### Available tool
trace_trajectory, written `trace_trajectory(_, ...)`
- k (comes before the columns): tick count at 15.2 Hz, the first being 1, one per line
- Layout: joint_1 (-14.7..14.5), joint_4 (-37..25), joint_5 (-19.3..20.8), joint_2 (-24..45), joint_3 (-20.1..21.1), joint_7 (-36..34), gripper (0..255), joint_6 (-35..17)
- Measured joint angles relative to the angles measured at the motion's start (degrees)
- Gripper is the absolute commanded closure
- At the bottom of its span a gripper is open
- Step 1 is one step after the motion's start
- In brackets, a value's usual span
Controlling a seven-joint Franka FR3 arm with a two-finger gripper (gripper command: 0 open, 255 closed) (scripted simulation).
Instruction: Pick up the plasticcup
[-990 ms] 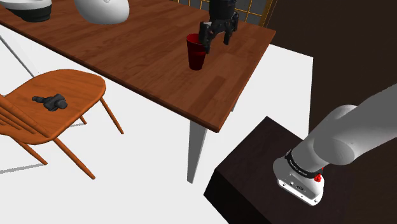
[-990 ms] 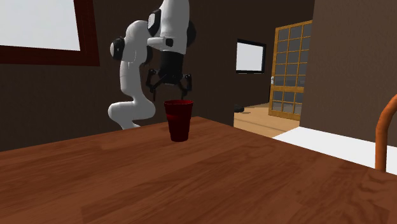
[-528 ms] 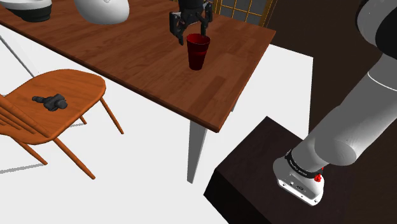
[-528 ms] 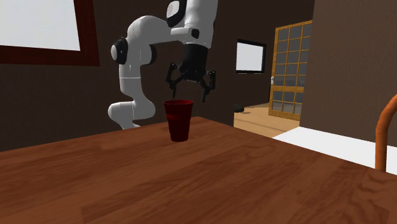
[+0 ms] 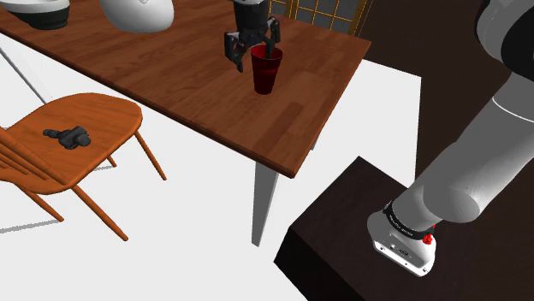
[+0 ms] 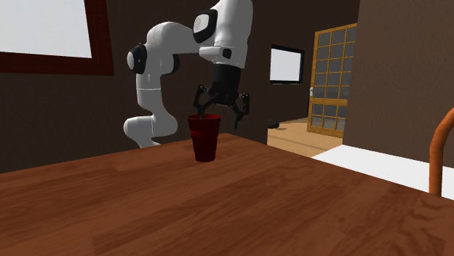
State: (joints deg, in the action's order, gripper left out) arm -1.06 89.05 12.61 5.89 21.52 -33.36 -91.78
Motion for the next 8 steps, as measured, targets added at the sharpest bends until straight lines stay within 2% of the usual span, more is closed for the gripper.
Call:
trace_trajectory(1, 0.0, 0.5, 0.0, -0.1, 0.0, 0.0, 255, -0.4)
trace_trajectory(8, 0.1, 0.9, -0.1, -0.2, -0.1, 0.0, 255, -0.8)
